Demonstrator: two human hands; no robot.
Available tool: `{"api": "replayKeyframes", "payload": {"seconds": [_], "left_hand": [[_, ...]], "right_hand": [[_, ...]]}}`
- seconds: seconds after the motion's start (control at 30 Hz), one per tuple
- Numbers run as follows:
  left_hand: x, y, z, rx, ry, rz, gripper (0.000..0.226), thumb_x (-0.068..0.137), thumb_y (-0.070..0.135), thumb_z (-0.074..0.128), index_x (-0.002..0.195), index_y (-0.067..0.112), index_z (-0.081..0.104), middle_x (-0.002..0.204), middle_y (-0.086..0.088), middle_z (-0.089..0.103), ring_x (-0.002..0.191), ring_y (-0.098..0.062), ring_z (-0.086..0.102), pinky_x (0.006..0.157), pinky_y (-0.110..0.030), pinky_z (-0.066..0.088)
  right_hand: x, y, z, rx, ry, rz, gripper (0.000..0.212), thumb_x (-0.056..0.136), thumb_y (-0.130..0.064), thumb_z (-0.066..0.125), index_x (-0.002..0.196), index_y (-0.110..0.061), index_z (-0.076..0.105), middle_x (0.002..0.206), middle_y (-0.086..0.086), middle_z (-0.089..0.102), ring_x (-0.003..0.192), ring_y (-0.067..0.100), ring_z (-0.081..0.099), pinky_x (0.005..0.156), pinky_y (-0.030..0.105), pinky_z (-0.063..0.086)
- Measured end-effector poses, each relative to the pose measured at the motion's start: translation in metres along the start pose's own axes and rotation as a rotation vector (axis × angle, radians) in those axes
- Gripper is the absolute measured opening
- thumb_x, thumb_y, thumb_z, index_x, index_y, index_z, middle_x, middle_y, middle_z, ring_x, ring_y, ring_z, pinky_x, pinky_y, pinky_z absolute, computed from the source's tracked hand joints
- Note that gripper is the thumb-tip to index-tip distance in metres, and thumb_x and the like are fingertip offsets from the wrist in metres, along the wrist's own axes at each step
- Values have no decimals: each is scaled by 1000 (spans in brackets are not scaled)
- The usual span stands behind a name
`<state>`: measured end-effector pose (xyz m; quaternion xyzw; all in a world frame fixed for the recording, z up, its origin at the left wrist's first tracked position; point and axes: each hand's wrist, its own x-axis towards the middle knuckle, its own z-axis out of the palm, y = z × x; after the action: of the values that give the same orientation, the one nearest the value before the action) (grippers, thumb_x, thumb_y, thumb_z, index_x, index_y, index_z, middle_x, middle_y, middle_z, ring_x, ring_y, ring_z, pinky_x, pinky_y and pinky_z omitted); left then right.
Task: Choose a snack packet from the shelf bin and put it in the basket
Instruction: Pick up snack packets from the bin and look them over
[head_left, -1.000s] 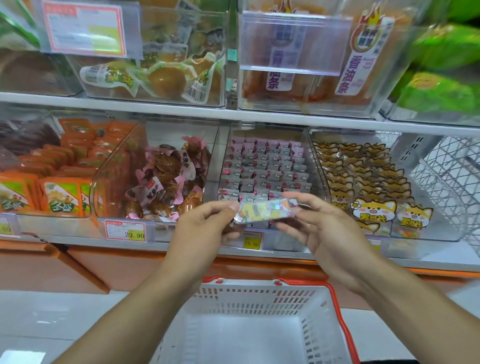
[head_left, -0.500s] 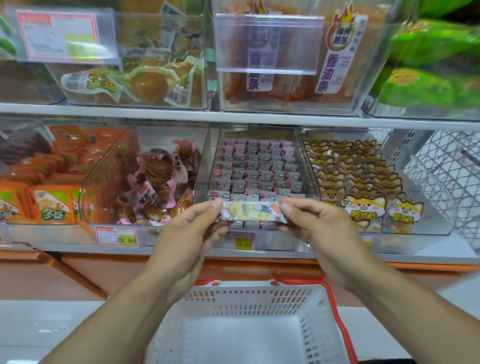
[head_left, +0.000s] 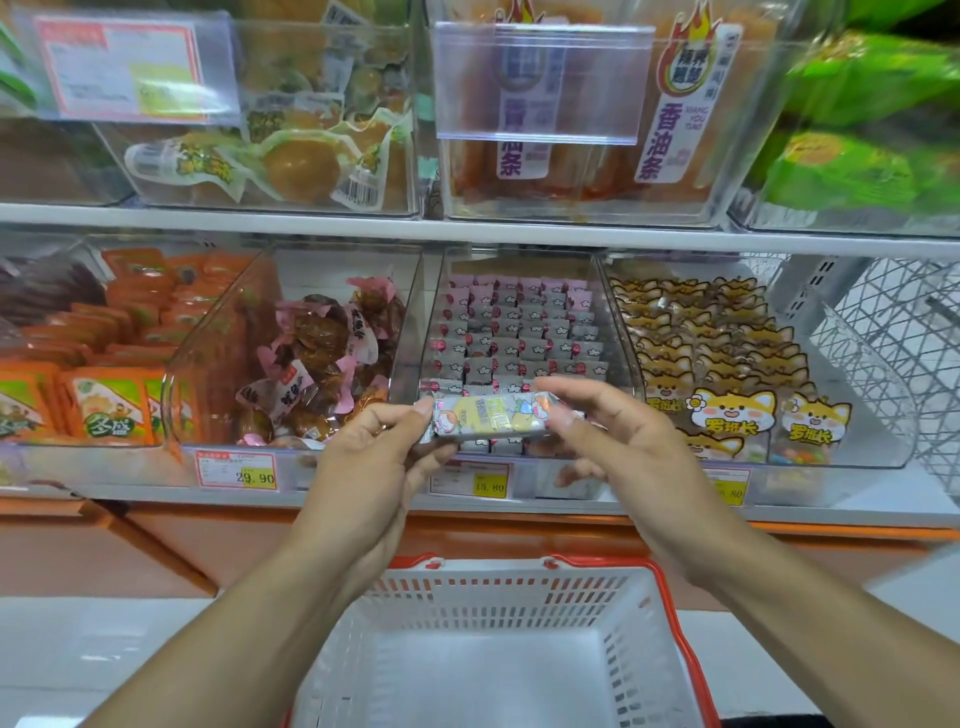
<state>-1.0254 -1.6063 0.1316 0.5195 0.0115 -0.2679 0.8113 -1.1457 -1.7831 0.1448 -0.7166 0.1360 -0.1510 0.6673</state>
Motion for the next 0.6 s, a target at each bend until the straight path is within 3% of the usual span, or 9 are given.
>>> {"api": "replayKeyframes", "payload": {"seconds": [0.07,0.17,0.27,0.37,0.43,0.53,0.6], "left_hand": [[0,0,1,9,23,8,9,95,14,64,92,5,62,103,-18,77,75,-12,74,66,-18,58],[-4,1,1,76,3,47,1,97,10,63,97,10,64,106,-16,75,78,-12,73,66,-21,59],[-9,1,2,349,-56,183,25,102,10,55,105,26,75,109,3,77,97,-15,74,75,-28,62],[-16,3,7,409,-110,252,33,104,16,51,102,32,79,99,2,79,93,-18,75,77,-25,61],[-20,4,8,457,-167,279,17,93,28,67,106,33,78,99,4,79,93,-14,75,81,-22,59],[-20,3,5,512,-205,303,37,73,40,75,109,33,75,102,7,78,92,-11,75,81,-15,55],[-19,3,4,476,-205,303,39,71,42,77,109,31,76,103,-1,77,93,-17,75,85,-23,59]], "right_hand": [[-3,2,2,-114,1,-23,43,85,-27,80,122,-46,68,117,-22,67,82,10,69,77,31,61],[-2,1,3,-161,67,-24,38,86,-22,79,117,-41,70,111,-9,72,85,26,70,77,42,61],[-2,1,2,23,83,66,27,90,-23,73,115,-33,72,108,1,76,90,22,75,74,31,62],[1,1,2,165,103,185,21,95,-23,68,115,-20,72,103,6,77,84,22,74,71,27,60],[3,2,2,227,126,239,19,95,-25,68,112,-17,72,98,8,77,77,20,71,67,25,59],[5,3,1,291,106,320,18,90,-32,72,101,-18,73,80,1,71,69,18,69,61,26,58],[6,5,1,304,76,374,27,84,-40,75,99,-18,73,71,-4,62,67,21,68,61,28,58]]}}
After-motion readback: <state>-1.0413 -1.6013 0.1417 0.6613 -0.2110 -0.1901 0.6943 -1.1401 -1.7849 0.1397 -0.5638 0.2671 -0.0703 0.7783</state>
